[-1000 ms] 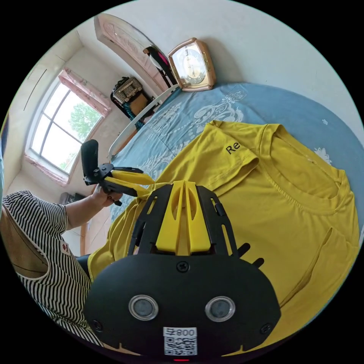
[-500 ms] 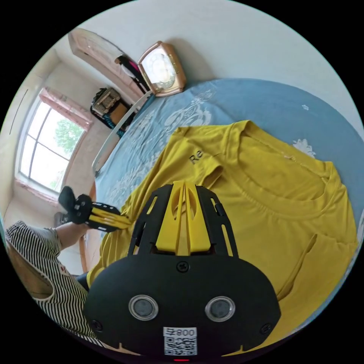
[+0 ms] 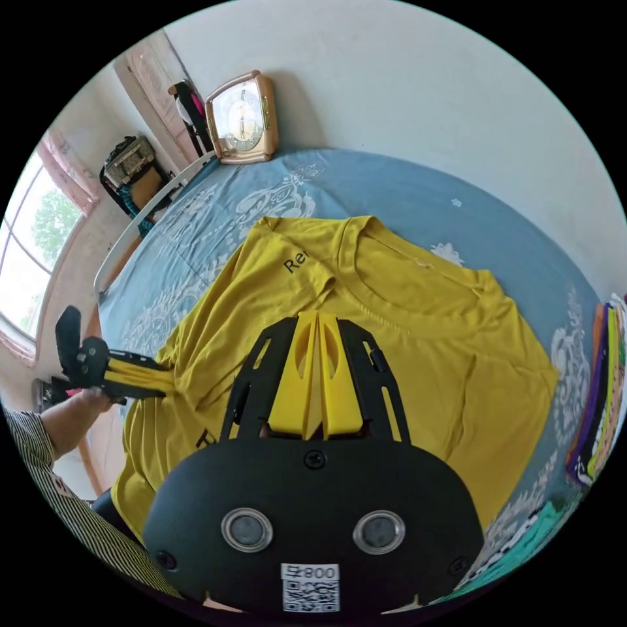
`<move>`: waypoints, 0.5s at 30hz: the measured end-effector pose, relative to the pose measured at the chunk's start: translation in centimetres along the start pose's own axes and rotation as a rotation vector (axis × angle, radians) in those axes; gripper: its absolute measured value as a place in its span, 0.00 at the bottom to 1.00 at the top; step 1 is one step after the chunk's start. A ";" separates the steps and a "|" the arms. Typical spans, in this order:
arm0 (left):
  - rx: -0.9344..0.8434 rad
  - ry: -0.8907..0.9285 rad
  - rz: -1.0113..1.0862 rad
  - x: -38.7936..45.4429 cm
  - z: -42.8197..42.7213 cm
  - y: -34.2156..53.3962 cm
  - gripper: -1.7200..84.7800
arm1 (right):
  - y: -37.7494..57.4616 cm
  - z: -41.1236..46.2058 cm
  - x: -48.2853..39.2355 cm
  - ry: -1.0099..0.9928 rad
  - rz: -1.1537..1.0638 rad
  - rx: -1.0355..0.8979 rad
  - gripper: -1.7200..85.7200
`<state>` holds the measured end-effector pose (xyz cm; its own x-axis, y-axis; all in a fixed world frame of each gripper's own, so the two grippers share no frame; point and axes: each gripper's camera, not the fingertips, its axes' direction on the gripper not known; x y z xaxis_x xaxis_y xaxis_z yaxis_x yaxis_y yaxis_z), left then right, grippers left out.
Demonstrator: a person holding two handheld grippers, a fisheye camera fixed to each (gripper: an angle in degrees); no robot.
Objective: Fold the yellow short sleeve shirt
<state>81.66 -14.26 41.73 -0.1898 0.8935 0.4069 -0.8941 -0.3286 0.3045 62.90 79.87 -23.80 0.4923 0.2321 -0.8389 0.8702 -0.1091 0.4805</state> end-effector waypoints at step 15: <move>-0.057 -0.247 -0.026 10.8 -7.2 6.7 0.02 | 26.8 -5.8 -7.7 0.174 0.076 -0.165 0.02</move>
<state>70.67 -4.56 41.95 -0.0676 0.7975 0.5995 -0.9203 -0.2819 0.2713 82.27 80.76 -2.99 0.5329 0.3934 -0.7492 0.8088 0.0232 0.5876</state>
